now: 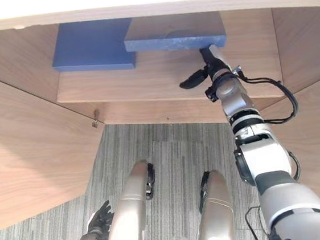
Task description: Walk over to the cabinet, pick up the folder, carry it to the office cabinet, place the folder inside the office cabinet, then close the office cabinet door
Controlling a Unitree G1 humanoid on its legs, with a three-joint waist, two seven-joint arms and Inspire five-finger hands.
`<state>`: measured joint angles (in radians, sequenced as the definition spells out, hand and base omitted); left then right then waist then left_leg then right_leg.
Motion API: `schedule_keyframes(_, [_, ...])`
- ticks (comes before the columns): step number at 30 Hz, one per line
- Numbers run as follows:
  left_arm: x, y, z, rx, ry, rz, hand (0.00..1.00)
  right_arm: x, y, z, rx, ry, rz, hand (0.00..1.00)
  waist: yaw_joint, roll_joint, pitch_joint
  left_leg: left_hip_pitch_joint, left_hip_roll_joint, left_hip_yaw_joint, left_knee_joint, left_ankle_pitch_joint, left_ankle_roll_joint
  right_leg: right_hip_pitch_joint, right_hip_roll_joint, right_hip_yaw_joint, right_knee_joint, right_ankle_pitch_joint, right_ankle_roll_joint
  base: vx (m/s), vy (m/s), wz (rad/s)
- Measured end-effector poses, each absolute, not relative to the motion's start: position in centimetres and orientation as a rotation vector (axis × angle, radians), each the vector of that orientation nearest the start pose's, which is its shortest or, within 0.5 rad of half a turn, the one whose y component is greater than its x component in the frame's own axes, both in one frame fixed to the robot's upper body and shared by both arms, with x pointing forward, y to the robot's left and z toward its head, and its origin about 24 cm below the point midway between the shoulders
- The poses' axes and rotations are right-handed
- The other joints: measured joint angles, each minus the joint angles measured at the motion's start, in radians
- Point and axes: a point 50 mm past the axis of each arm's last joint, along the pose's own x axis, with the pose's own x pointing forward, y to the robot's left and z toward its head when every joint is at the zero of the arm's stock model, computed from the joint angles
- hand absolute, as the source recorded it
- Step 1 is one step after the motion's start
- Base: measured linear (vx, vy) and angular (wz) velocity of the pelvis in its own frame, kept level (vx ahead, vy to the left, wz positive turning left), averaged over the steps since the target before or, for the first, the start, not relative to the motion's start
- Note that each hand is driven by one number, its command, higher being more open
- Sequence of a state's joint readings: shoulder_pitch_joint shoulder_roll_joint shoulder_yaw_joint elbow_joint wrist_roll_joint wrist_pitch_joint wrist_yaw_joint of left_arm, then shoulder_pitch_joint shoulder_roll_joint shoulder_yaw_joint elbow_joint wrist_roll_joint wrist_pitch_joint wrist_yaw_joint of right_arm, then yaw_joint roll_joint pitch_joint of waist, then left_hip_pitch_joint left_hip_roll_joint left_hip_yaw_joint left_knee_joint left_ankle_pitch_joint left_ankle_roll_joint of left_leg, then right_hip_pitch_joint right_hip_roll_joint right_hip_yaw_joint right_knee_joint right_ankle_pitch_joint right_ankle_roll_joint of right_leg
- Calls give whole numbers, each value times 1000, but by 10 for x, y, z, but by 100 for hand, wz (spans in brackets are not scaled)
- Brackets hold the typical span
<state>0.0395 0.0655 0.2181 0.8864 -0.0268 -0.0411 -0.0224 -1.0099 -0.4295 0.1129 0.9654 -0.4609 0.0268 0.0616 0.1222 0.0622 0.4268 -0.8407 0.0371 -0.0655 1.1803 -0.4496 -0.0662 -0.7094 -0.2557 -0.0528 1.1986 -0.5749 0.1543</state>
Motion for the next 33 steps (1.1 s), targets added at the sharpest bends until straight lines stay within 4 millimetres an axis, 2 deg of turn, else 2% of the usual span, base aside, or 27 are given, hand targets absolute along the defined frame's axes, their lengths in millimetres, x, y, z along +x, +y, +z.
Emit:
schedule_keyframes(4, [142, 209, -136, -61, 874, 237, 100, 403, -205, 160, -1039, 12, 29, 100, -2, -8, -11, 1, 0, 3, -5, 1, 1, -2, 0, 2, -2, 0, 0, 1, -5, -1])
schedule_keyframes(8, [140, 210, -137, -60, 886, 242, 100, 386, -179, 146, -1232, -68, 171, 100, -17, -13, -13, 3, 18, 9, -9, 1, 1, -7, 17, 6, -8, 4, -2, 13, -30, -10])
schedule_keyframes(12, [139, 211, -138, -64, 897, 246, 100, 371, -179, 138, -1294, -85, 244, 100, -17, -24, -7, 16, 37, 24, -19, 0, 1, -7, 30, 17, -16, 10, -4, 9, -21, -13])
schedule_keyframes(16, [138, 211, -139, -67, 906, 248, 100, 364, -182, 137, -1314, -82, 281, 100, -21, -31, -4, 21, 52, 30, -27, 0, 1, -7, 45, 22, -31, 21, -1, 9, -13, -12])
schedule_keyframes(21, [138, 215, -138, -79, 898, 268, 100, 357, -179, 139, -1320, -94, 312, 100, -23, -59, 10, 25, 61, 42, -28, 0, 2, -7, 49, 27, -37, 25, 3, 6, 0, -5])
schedule_keyframes(26, [138, 217, -137, -82, 894, 275, 100, 347, -175, 135, -1310, -92, 363, 100, -25, -68, 15, 48, 74, 59, -45, 0, 3, 3, 58, 38, -54, 37, 1, 7, 0, -12])
schedule_keyframes(31, [128, 220, -140, -68, 928, 287, 100, 334, -172, 114, -1292, -47, 429, 100, -30, -78, 15, 168, 108, 95, -144, 8, 12, 107, 83, 41, -180, 90, -13, 54, 31, -27])
schedule_keyframes(33, [118, 225, -143, -34, 968, 288, 100, 330, -172, 103, -1283, -14, 458, 100, -49, -89, 4, 245, 115, 124, -242, 36, 17, 174, 89, 41, -295, 142, -14, 88, 63, -28])
